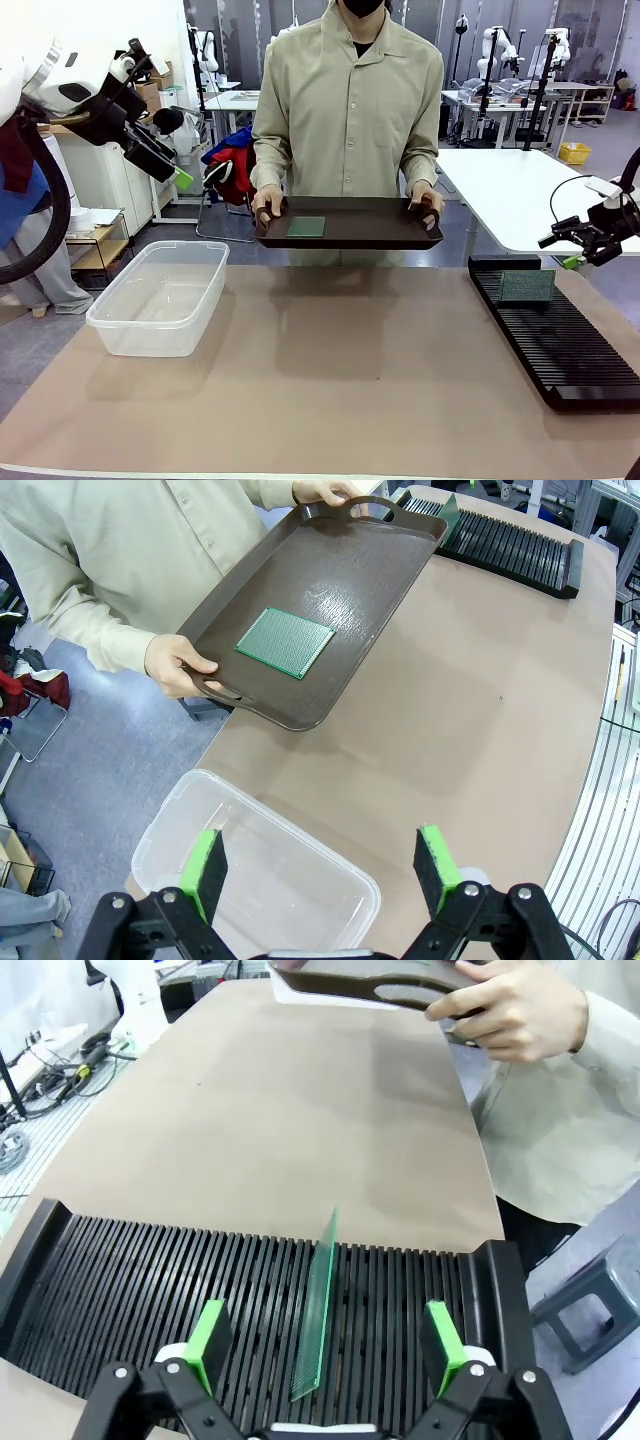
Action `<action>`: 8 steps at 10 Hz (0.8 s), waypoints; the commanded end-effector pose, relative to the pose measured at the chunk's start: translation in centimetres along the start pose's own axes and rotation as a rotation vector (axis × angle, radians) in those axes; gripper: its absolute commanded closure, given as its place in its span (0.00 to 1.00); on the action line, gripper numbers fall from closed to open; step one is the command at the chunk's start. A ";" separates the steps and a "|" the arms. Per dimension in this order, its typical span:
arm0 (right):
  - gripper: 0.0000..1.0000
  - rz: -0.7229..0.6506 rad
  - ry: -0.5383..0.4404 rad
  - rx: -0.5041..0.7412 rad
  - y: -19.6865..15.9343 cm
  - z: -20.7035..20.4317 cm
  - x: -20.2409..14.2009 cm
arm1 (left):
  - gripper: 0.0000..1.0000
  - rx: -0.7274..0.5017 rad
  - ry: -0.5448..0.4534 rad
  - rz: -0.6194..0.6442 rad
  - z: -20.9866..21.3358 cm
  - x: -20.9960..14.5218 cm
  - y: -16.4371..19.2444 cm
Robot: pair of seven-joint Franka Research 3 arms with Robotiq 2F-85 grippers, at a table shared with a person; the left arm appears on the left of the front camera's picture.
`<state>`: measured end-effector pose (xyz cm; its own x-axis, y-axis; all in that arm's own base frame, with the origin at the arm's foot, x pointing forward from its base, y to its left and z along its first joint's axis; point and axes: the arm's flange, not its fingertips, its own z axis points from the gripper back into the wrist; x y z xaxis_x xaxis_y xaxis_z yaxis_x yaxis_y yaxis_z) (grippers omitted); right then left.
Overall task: Sort PCBs into racks and boxes based on the side picked up.
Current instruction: Pick up the Blank PCB handed by the Human.
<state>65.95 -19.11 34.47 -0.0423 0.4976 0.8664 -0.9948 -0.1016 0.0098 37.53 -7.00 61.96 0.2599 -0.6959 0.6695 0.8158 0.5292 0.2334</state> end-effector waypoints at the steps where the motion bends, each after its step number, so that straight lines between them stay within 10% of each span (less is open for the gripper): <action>1: 0.00 -0.076 0.014 -0.041 2.2 -0.3 3.7 | 0.00 -0.011 0.005 -0.014 0.0 -0.2 0.1; 5: 0.00 -0.060 -0.010 -0.044 6.5 -1.4 11.1 | 0.00 -0.011 0.005 -0.014 0.0 -0.2 0.1; 8: 0.00 -0.099 0.115 -0.322 10.6 -2.7 18.2 | 0.00 -0.011 0.005 -0.014 0.0 -0.2 0.1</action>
<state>57.12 -11.50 48.29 0.0030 0.5373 0.8434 -0.9933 0.0991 -0.0596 37.53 -7.01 61.96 0.2597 -0.6960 0.6694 0.8160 0.5289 0.2334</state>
